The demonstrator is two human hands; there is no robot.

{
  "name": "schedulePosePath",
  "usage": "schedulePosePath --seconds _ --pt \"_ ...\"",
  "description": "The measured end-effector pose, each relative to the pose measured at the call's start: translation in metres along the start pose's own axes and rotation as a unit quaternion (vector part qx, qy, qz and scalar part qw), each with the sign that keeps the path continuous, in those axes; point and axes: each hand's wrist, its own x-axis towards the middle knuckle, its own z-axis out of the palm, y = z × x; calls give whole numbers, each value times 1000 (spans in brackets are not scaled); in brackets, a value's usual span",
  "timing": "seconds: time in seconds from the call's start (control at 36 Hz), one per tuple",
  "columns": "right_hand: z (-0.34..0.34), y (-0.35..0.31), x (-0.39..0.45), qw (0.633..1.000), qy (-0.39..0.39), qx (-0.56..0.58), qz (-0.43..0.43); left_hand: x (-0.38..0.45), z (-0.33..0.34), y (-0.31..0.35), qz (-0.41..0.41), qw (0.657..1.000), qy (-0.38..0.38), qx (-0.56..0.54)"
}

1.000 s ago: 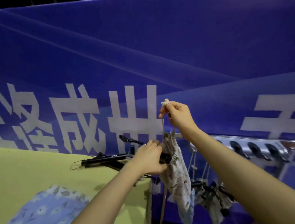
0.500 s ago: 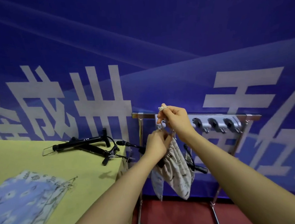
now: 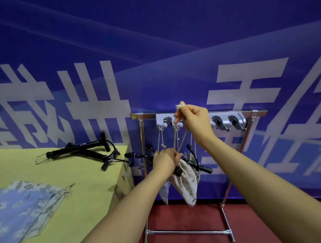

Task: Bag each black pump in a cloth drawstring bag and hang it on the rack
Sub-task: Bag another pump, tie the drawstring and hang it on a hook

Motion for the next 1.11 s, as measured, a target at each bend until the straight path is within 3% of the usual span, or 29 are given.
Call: schedulePosePath --seconds 0.39,0.72,0.94,1.11 --pt "-53 38 -29 996 -9 -57 75 -8 51 25 -30 975 -126 -181" --pt "-106 84 -46 981 2 -129 148 1 58 62 28 971 -91 -218" --pt "-139 120 -33 944 62 -252 203 33 72 83 37 965 -55 -255" --pt "-153 138 -16 924 34 -308 226 59 84 89 47 960 -55 -269"
